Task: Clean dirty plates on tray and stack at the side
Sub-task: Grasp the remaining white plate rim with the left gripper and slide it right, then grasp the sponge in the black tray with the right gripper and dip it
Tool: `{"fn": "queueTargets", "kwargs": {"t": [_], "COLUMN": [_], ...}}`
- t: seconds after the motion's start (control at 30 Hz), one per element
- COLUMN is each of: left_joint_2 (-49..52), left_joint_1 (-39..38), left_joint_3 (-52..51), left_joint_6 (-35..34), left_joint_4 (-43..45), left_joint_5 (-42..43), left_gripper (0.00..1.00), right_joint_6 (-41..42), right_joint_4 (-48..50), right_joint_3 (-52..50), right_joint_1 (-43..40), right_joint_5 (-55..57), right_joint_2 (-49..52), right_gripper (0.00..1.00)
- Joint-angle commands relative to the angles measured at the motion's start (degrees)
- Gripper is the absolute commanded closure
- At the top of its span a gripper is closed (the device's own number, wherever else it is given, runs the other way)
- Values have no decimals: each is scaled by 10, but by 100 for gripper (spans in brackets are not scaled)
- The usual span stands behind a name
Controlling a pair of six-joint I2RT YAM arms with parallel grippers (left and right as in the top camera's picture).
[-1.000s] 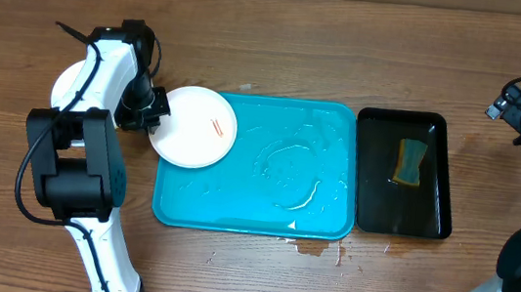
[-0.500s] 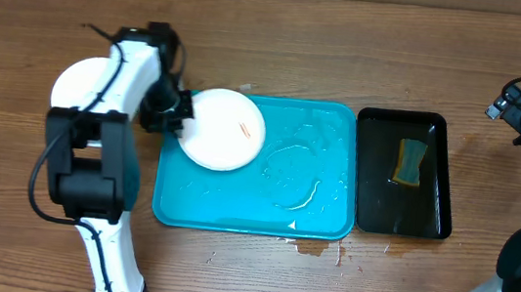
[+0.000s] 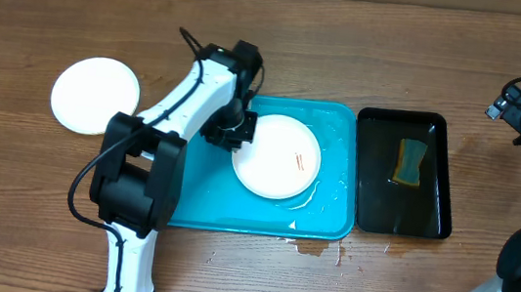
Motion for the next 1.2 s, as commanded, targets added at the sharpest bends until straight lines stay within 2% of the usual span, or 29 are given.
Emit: {"fn": "queueTargets", "kwargs": {"t": [0.0,0.03,0.07,0.1,0.17,0.47,0.6,0.63,0.7,0.73,0.83,0.97,1.07,1.17], "left_joint_2": [-7,-7,-7,-7,-7,-7,-7,-7,-7,-7,-7,-7,-7,-7], "left_joint_1": [-6,-6,-6,-6,-6,-10,-10,-10,-10,-10,-10,-10,-10,-10], "left_joint_3": [-3,-3,-3,-3,-4,-56,-82,-86,-88,-88,-88,-88,-88,-88], "left_joint_6": [8,9,9,9,8,2,2,2,3,2,2,2,3,3], "left_joint_4": [1,2,3,5,10,74,101,105,112,115,121,120,120,120], "left_joint_5": [-29,-29,-29,-29,-29,-20,-21,-20,-21,-21,-21,-21,-20,-21], "left_gripper": [75,60,51,47,46,55,67,70,78,84,89,89,89,88], "right_joint_6": [2,2,2,2,2,5,1,-6,-61,-78,-55,4,67,78], "right_joint_4": [3,3,3,3,3,7,-38,-47,-73,-90,-144,-173,-167,-134], "right_joint_3": [2,2,2,2,2,2,2,1,1,1,0,-15,-40,-75], "right_joint_1": [-1,-1,-1,-1,-1,-1,-1,-1,12,27,88,157,207,243], "right_joint_5": [4,3,3,4,3,-5,-150,-197,-260,-259,-136,-17,74,103], "right_joint_2": [-11,-11,-11,-11,-11,-11,-11,-11,-11,-11,-11,-11,-11,-11], "right_gripper": [0,0,0,0,0,0,0,6,25,29,34,32,30,28]}}
